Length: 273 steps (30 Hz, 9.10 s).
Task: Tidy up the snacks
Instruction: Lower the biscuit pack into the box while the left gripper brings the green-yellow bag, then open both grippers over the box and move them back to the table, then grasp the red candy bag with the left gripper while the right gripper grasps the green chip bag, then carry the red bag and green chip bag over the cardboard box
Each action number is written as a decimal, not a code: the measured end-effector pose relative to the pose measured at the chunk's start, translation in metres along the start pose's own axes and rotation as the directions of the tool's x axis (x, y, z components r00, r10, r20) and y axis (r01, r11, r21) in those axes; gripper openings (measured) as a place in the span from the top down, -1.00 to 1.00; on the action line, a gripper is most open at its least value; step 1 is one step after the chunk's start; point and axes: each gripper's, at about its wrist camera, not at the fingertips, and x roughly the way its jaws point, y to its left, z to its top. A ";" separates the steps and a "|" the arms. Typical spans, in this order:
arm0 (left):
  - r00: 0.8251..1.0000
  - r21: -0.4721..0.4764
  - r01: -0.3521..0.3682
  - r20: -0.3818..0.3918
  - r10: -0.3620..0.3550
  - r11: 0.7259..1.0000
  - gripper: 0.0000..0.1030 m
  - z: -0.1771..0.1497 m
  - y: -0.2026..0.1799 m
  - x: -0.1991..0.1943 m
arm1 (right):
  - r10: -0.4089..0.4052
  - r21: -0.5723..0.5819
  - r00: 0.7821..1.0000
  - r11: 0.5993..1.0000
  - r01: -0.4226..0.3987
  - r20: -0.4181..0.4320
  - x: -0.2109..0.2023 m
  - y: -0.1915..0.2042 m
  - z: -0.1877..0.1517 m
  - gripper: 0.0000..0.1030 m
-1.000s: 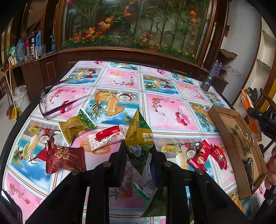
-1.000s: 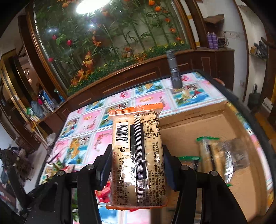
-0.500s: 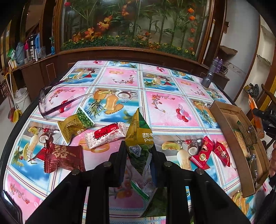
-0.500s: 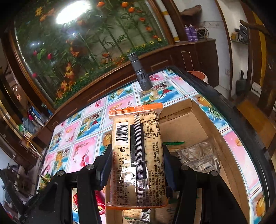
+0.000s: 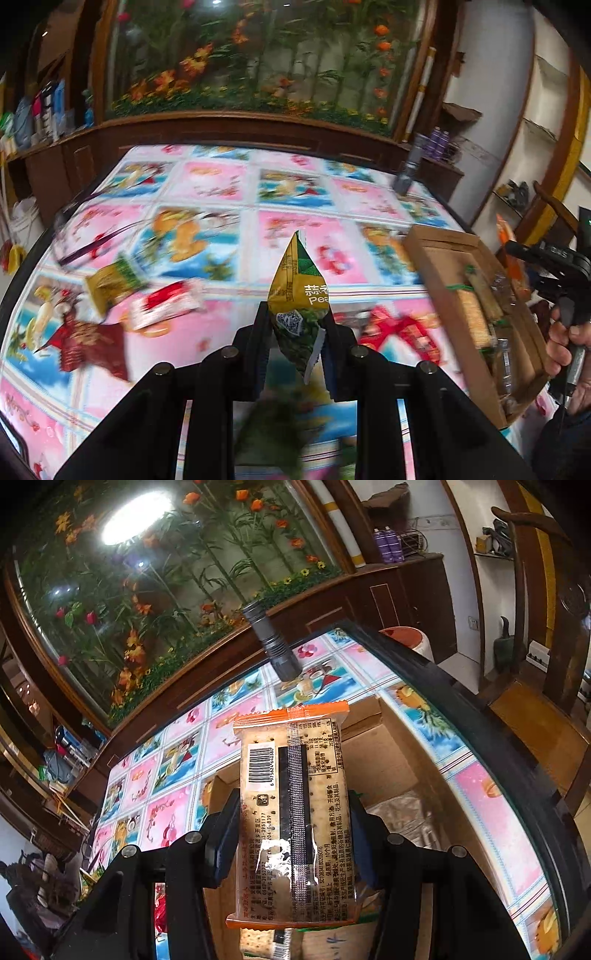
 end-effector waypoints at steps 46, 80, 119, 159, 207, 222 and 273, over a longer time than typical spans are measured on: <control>0.951 0.099 0.263 -0.191 -0.241 0.960 0.53 0.001 -0.183 0.103 | -0.080 -0.113 0.995 0.991 0.073 -0.063 0.026 0.014 -0.009 -0.13; 0.996 0.130 0.060 0.052 -0.068 0.990 -0.24 -0.007 -0.077 -0.026 | 0.152 -0.196 0.979 0.973 -0.124 0.135 -0.018 0.058 -0.016 -0.34; 0.962 -0.213 -0.260 -0.138 0.234 0.942 0.31 -0.017 0.136 0.007 | 0.292 -0.525 0.949 0.793 -0.309 -0.118 -0.007 0.161 -0.103 -0.40; 0.997 -0.108 -0.083 0.002 0.083 0.991 0.32 -0.013 0.086 -0.017 | 0.209 -0.633 0.895 0.644 -0.429 -0.394 0.017 0.194 -0.163 0.35; 0.898 0.072 -0.379 0.269 0.348 0.922 0.31 -0.022 0.018 -0.043 | 0.239 -0.474 0.942 0.818 -0.327 -0.236 0.015 0.159 -0.112 0.35; 0.897 0.078 -0.382 0.271 0.349 0.921 0.31 -0.023 0.016 -0.042 | 0.240 -0.456 0.945 0.831 -0.318 -0.223 0.014 0.153 -0.106 0.35; 0.937 0.253 0.350 -0.100 -0.335 0.902 0.30 -0.055 -0.190 0.023 | -0.089 -0.120 0.990 0.990 0.077 -0.105 0.006 0.009 -0.016 0.33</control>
